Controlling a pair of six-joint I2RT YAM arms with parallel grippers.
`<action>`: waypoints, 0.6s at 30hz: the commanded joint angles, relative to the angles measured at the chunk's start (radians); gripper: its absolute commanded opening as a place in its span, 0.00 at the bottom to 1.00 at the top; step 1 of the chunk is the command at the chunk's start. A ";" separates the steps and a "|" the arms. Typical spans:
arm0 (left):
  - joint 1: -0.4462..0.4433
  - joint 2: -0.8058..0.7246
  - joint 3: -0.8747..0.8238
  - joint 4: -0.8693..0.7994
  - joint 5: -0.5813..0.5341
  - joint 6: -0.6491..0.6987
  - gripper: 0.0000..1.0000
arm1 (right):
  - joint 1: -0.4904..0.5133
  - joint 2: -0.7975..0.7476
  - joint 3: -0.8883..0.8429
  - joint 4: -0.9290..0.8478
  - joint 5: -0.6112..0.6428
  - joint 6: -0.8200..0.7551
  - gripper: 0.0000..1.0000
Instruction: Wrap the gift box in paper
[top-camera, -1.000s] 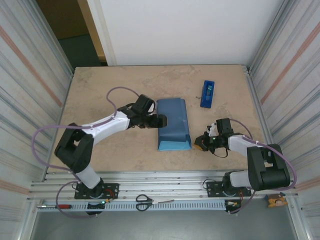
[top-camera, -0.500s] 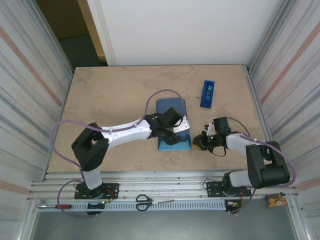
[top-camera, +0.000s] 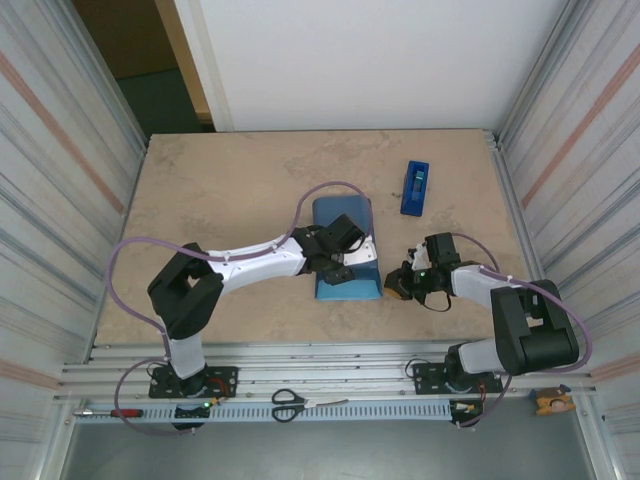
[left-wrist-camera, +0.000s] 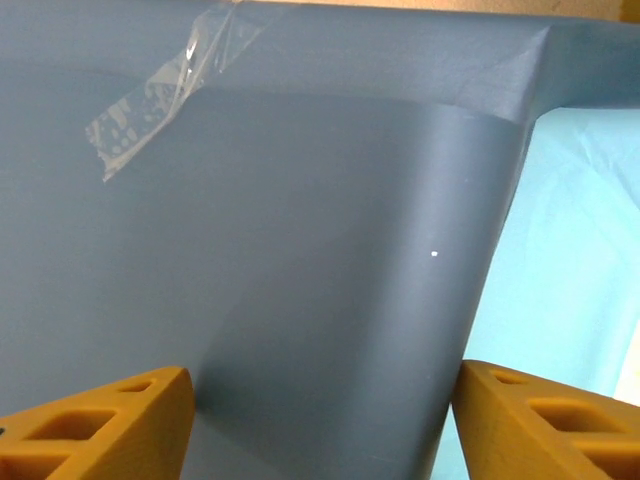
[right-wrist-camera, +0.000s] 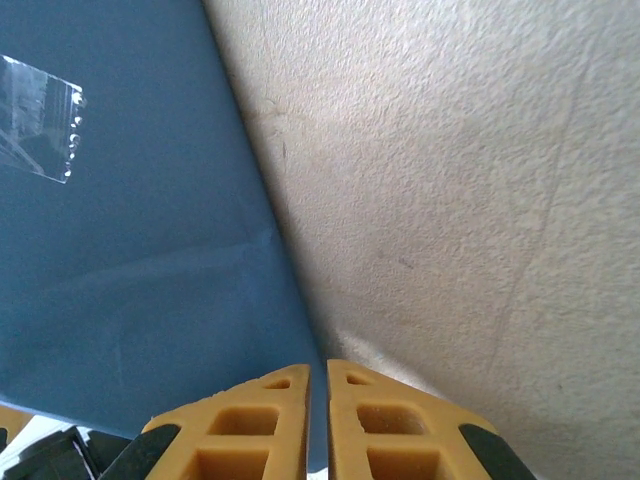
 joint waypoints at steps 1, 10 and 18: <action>0.002 0.039 0.027 -0.044 -0.010 -0.007 0.65 | 0.012 0.013 0.027 -0.002 -0.005 0.000 0.12; -0.009 0.070 -0.001 -0.049 -0.035 -0.050 0.63 | 0.019 0.017 0.024 0.055 -0.040 0.046 0.09; -0.011 0.083 -0.010 -0.048 -0.041 -0.064 0.63 | 0.040 0.013 0.010 0.126 -0.053 0.107 0.07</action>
